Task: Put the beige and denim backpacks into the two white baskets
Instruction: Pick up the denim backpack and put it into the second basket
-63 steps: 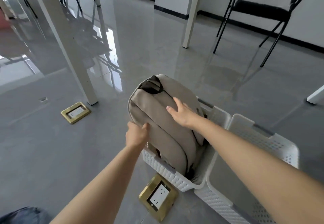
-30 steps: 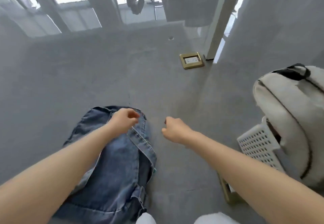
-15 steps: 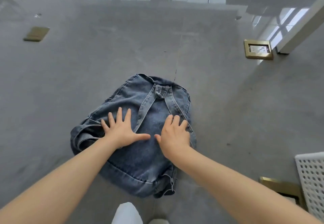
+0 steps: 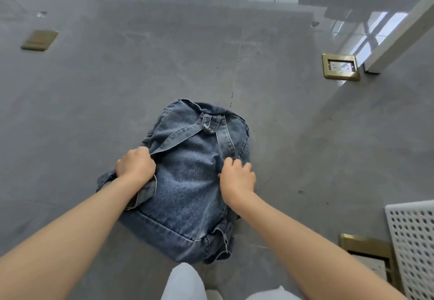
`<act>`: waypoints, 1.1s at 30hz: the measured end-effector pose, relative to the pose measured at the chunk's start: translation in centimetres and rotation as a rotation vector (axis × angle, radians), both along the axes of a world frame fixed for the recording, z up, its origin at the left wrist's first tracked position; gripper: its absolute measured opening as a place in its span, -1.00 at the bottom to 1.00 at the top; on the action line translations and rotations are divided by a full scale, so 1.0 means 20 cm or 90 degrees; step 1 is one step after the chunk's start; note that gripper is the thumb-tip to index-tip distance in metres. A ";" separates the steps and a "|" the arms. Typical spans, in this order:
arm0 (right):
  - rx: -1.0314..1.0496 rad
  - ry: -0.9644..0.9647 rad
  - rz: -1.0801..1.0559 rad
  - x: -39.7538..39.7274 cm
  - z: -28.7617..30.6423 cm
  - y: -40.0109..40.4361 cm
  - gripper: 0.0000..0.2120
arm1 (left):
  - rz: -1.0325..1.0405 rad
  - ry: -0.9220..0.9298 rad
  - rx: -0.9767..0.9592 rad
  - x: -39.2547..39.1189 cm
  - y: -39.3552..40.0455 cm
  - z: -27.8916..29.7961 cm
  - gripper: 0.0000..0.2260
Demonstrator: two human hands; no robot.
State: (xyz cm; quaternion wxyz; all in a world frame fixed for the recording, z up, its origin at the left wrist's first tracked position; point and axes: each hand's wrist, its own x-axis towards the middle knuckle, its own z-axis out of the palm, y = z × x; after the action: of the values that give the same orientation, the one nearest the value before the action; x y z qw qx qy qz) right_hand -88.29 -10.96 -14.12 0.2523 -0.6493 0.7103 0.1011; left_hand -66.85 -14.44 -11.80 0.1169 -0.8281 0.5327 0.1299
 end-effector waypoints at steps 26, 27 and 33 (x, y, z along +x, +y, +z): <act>-0.236 -0.748 -0.875 -1.07 1.09 -0.02 -0.93 | -0.039 0.730 -0.116 -1.05 -0.14 1.04 -0.79; -0.260 -0.758 -0.875 -1.11 1.16 0.00 -0.88 | -0.059 0.736 -0.109 -1.10 -0.14 1.09 -0.79; -0.397 -0.812 -0.913 -1.41 1.51 0.31 -0.73 | -0.178 0.775 -0.042 -1.48 -0.06 1.33 -0.80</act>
State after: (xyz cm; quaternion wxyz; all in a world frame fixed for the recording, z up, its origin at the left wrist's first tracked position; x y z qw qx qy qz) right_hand -116.53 -4.81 16.12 0.4055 -0.0388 0.6603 -0.6309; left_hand -96.43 -15.67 14.88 -0.2175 -0.5309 0.6110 0.5455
